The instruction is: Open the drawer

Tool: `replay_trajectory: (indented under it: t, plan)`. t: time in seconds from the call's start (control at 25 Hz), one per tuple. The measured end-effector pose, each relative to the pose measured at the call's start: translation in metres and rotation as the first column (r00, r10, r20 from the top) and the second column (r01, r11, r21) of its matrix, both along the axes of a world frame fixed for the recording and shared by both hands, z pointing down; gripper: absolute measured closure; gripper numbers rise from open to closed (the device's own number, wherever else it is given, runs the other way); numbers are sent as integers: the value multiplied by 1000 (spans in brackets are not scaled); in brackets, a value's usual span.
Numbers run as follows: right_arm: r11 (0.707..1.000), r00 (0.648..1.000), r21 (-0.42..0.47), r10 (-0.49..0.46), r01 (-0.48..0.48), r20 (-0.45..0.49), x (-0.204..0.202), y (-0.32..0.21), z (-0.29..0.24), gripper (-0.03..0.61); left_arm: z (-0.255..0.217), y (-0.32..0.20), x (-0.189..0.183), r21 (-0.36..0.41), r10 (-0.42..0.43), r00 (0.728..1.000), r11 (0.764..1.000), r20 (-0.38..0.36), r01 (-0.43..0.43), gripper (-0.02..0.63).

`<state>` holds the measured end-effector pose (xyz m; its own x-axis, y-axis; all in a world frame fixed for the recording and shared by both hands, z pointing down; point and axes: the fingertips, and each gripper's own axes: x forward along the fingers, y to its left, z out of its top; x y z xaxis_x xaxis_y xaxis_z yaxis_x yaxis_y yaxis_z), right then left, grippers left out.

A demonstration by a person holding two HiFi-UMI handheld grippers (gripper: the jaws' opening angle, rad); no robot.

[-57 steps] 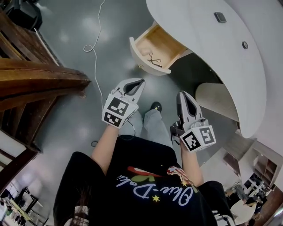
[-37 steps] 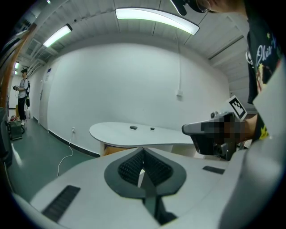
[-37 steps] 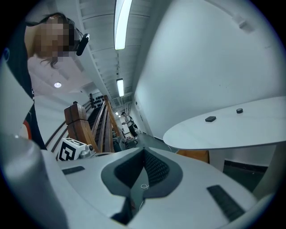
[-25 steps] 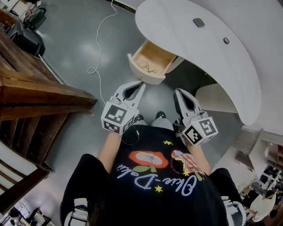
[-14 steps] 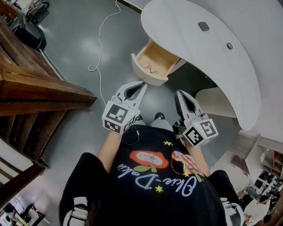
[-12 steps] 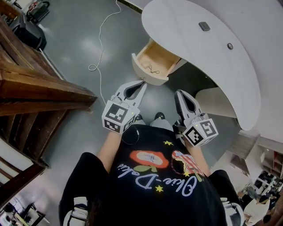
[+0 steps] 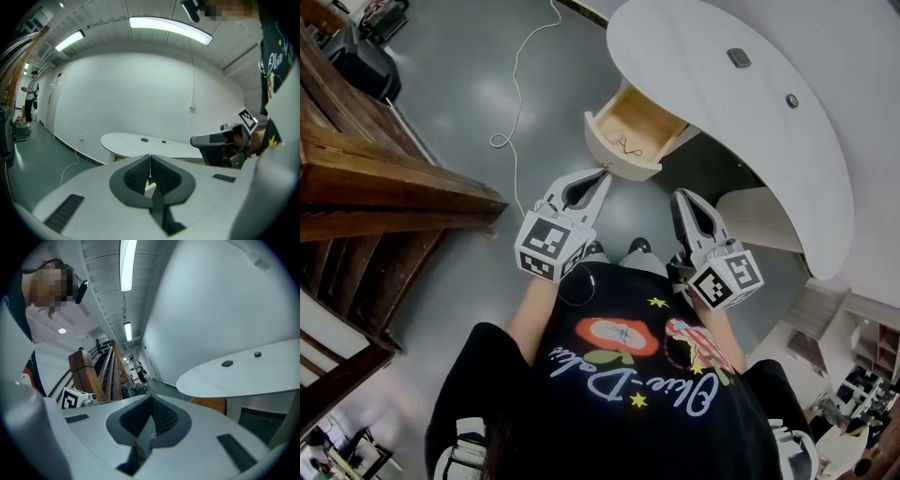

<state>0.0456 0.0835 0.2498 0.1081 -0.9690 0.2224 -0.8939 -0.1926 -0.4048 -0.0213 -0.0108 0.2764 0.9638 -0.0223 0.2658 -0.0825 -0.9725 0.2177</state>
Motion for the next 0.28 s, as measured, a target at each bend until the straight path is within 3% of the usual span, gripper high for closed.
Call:
replay_trajectory:
  t: [0.28]
  plan:
    - [1000,1000,-2,-1,1,1,0,-3,-1,578,-3,-5,-4,4,-10,1000,1000,0,10,607]
